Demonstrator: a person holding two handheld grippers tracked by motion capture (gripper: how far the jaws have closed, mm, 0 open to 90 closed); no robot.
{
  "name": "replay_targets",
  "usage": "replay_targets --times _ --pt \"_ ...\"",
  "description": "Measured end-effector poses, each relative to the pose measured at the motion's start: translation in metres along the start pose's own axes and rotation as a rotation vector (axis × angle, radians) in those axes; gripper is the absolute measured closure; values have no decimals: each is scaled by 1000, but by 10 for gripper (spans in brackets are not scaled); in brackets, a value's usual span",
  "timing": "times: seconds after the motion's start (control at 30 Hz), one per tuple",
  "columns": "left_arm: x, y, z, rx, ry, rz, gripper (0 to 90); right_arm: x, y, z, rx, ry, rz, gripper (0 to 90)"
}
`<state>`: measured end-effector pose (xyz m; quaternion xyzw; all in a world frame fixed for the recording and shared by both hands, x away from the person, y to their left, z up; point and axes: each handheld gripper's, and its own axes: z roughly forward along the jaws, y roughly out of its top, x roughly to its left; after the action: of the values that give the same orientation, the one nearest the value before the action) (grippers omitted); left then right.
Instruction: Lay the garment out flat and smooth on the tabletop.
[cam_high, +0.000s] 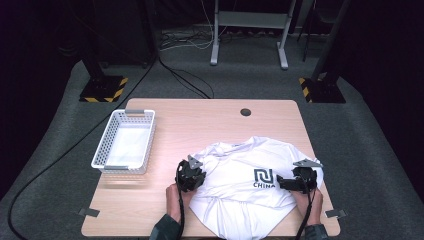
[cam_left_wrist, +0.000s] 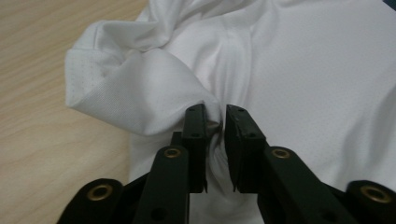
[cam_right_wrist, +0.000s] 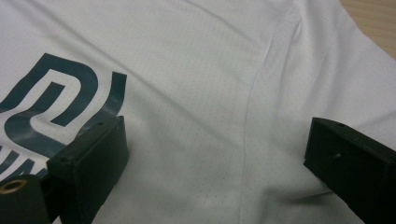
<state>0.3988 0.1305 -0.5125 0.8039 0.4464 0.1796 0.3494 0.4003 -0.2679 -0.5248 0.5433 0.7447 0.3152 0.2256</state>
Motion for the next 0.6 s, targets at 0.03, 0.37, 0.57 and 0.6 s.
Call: replay_targets --times 0.03,0.37,0.57,0.6 --pt "2 -1 -2 -4 8 -3 808 0 0 0 -1 0 0 51" --pt "39 -15 -25 -36 74 -94 835 0 0 0 -2 0 0 53" --pt "56 -29 -36 -29 112 -138 831 -3 -1 -2 0 -2 3 60" --pt "58 -32 -38 -27 117 -146 827 -4 -2 -2 1 -2 4 60"
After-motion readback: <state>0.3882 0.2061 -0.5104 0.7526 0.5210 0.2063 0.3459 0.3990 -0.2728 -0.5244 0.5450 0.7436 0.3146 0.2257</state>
